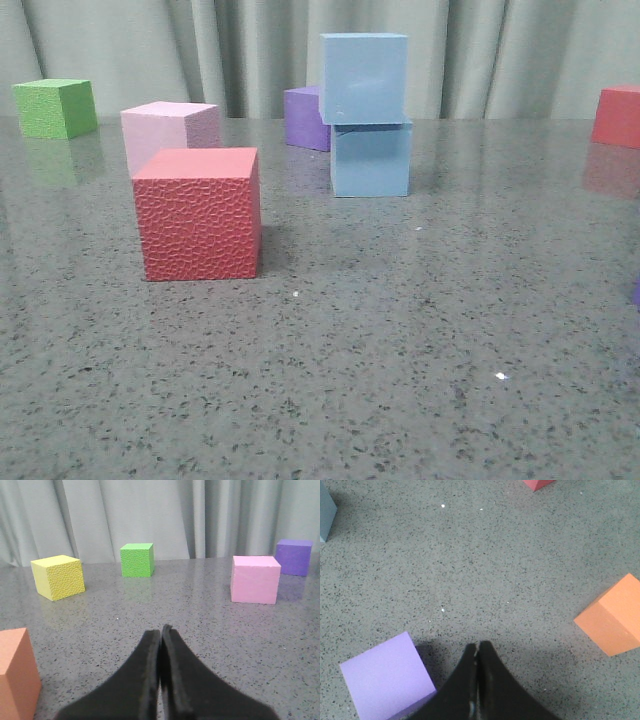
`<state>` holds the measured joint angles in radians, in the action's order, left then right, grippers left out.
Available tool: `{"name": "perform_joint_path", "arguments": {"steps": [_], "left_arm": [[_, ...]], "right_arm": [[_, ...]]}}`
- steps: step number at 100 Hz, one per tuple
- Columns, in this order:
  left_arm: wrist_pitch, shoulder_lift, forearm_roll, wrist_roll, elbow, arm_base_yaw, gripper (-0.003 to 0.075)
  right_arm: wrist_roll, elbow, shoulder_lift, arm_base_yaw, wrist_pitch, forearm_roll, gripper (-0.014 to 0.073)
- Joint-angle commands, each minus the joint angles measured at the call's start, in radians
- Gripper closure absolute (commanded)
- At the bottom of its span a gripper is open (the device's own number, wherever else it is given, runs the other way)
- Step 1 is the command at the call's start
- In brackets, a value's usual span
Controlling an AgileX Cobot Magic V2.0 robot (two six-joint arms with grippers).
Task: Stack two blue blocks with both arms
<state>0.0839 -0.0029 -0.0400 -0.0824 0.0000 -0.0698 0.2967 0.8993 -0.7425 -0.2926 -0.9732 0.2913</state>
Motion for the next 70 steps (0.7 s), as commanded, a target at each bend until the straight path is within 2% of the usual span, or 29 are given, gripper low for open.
{"name": "perform_joint_path", "arguments": {"steps": [1,70], "left_arm": [[-0.084,-0.033,0.011,0.031,0.017,0.004,0.0739],[-0.119,-0.033,0.073,0.082,0.042,0.004,0.0739]], "right_arm": [[-0.003,0.024,0.005,0.005,0.052,0.022,0.0716],[-0.003,0.024,0.005,0.005,0.052,0.022,0.0716]]}}
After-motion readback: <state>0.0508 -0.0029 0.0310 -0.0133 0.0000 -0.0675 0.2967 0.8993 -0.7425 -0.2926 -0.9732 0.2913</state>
